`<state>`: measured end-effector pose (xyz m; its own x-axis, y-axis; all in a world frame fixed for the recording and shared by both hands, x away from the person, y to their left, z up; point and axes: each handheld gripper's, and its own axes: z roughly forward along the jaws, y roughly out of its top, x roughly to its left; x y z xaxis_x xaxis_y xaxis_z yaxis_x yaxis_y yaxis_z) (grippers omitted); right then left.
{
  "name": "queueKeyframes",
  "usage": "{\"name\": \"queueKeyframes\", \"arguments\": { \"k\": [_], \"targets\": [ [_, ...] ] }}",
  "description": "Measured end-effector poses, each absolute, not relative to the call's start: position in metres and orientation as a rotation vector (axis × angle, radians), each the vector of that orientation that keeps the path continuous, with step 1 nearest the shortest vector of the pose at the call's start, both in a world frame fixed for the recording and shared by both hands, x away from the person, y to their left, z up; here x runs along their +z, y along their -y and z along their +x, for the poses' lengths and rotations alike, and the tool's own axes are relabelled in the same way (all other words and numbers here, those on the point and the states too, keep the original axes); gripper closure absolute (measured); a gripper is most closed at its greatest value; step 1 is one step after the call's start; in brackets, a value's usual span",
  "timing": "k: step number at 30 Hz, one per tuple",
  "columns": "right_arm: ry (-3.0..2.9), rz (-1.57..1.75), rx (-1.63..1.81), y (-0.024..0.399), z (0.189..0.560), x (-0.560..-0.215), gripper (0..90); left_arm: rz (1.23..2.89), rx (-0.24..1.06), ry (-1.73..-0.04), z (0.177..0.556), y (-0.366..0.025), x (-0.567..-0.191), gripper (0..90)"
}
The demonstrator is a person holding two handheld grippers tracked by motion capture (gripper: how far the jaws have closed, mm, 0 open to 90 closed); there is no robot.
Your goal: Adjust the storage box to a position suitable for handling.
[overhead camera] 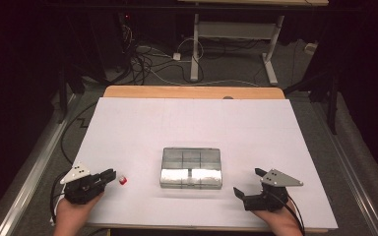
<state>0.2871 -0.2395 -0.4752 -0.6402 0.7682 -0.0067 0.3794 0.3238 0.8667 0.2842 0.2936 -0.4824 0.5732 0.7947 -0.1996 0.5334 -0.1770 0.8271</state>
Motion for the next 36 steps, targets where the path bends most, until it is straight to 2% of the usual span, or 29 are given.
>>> {"name": "queueKeyframes", "arguments": {
  "k": [6,9,12,13,16,17,26,31,36],
  "targets": [
    [-2.186,1.009,1.246,0.239,0.287,-0.476,0.4,1.895,0.337,-1.060,0.288,-0.284,-0.486,69.2],
    [-2.186,1.011,1.244,0.239,0.288,-0.476,0.4,1.930,0.334,-1.060,0.291,-0.281,-0.489,69.3],
    [-2.187,1.011,1.245,0.239,0.287,-0.476,0.4,1.973,0.339,-1.063,0.293,-0.277,-0.492,71.2],
    [-2.186,1.012,1.246,0.239,0.287,-0.476,0.4,1.979,0.338,-1.056,0.293,-0.276,-0.493,74.9],
    [-2.185,1.015,1.247,0.239,0.288,-0.476,0.5,1.978,0.361,-1.044,0.292,-0.276,-0.492,78.7],
    [-2.186,1.018,1.245,0.239,0.288,-0.476,0.5,1.972,0.351,-1.043,0.293,-0.276,-0.492,83.6],
    [-2.178,1.026,1.253,0.240,0.288,-0.476,1.1,1.956,0.376,-0.999,0.286,-0.266,-0.484,83.8],
    [-2.173,1.032,1.251,0.242,0.289,-0.475,1.1,1.940,0.326,-0.915,0.279,-0.244,-0.470,83.8],
    [-2.162,1.039,1.253,0.244,0.289,-0.474,1.0,1.996,0.300,-0.783,0.275,-0.200,-0.459,83.7]
  ]
}}
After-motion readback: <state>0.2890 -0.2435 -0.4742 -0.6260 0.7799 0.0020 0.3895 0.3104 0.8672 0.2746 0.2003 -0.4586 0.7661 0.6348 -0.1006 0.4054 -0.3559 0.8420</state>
